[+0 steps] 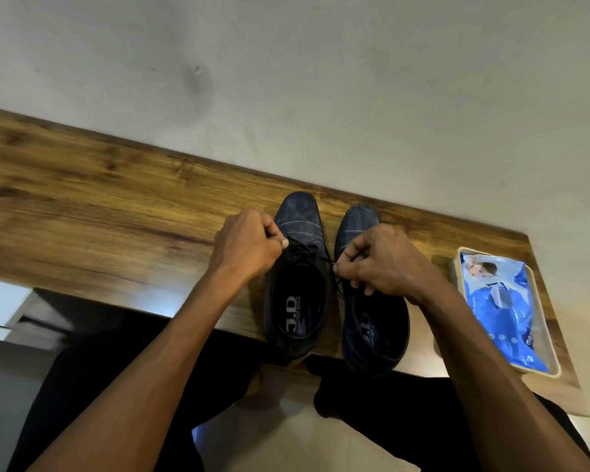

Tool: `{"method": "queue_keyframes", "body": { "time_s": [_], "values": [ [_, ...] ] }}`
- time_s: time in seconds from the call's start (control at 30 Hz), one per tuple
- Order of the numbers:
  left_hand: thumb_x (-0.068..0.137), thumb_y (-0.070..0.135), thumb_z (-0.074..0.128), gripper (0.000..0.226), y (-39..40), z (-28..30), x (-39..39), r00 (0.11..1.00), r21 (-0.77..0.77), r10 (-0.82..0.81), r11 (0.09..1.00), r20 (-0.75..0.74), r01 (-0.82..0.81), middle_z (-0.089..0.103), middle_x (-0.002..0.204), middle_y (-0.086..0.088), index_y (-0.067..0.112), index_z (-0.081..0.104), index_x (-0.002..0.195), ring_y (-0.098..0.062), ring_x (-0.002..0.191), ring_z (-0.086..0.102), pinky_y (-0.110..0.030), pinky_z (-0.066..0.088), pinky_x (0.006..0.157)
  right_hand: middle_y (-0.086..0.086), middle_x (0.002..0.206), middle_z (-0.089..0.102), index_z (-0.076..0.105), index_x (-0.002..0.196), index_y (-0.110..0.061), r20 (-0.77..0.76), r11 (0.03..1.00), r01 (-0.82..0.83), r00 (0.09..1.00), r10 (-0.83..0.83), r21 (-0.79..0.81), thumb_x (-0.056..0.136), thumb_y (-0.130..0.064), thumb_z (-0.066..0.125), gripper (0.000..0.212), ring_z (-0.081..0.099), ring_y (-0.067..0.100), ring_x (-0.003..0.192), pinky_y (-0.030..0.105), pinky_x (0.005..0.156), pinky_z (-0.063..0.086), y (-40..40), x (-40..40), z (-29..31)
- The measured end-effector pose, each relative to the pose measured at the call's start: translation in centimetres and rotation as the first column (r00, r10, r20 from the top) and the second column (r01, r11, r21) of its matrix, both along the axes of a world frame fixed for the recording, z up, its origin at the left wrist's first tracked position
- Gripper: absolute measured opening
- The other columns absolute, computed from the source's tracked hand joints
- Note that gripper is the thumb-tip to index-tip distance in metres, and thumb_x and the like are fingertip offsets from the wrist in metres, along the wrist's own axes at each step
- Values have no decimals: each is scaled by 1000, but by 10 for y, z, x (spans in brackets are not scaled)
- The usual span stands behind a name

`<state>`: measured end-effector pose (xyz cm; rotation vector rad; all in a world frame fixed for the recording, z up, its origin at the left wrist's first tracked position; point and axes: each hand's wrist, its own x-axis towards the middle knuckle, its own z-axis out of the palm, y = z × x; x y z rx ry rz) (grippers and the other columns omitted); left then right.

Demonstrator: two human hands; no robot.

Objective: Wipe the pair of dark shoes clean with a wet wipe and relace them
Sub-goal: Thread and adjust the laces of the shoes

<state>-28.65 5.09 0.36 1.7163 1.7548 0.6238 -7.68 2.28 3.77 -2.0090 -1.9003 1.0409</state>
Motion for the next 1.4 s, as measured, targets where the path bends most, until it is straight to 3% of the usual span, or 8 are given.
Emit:
{"method": "queue_keyframes", "body": {
  "time_s": [0.13,0.27,0.67,0.9,1.0,1.13,1.23,1.4],
  "values": [
    [84,24,78,13,0,-2,-6,1000,-7,-6,1000,-18,6,61,68,18,22,73,72,-10,72,62,-35,56,77,-8,70,73,77,71,-17,67,997,-48,997,44,56,84,-15,78,13,67,3,62,25,61,57,-1,-1,-2],
    [82,25,79,16,2,-3,-13,1000,-23,2,1000,-17,-3,64,69,19,23,71,69,-12,77,65,-40,57,81,-14,64,68,74,66,-21,82,998,-63,995,61,25,81,-20,81,16,60,-9,56,14,53,45,-1,3,-1],
    [80,27,79,25,4,-2,-17,999,26,32,999,-39,-31,64,68,17,27,64,61,-17,78,65,-47,55,86,-9,67,70,74,73,-21,233,973,-230,946,226,-9,80,-22,79,9,62,-1,59,17,56,45,-3,4,3],
    [84,17,77,13,4,4,-16,948,-123,122,988,294,-89,72,80,8,15,73,73,-8,82,66,-24,49,66,-10,70,72,74,83,-15,-208,992,5,978,21,123,88,-25,78,12,61,6,45,14,50,46,-4,8,4],
    [84,18,77,12,3,4,-14,935,-144,146,984,322,-104,72,81,9,17,73,73,-9,84,68,-24,50,64,-2,58,70,73,86,-5,-404,986,158,907,-121,59,89,-17,77,13,55,6,41,16,39,35,-3,1,2],
    [84,17,77,15,4,4,-12,934,-135,161,983,319,-123,71,80,9,19,71,71,-8,80,66,-23,48,63,12,78,75,68,86,-9,-585,960,279,778,-229,-6,87,-6,77,10,56,10,44,19,35,33,-2,-6,-4],
    [85,15,76,15,5,4,-11,950,-97,150,987,273,-128,69,77,9,17,71,71,-9,78,65,-25,49,68,7,77,69,63,95,-13,-601,958,288,767,-227,5,87,-4,76,18,51,10,43,20,36,33,0,-4,-5],
    [82,21,79,23,8,1,-11,988,-7,136,991,74,-136,64,71,16,24,66,64,-18,82,67,-44,56,86,1,82,73,64,94,-20,-315,983,76,949,-20,166,86,-12,76,17,62,7,60,21,56,47,-2,10,-5]
  ]
}}
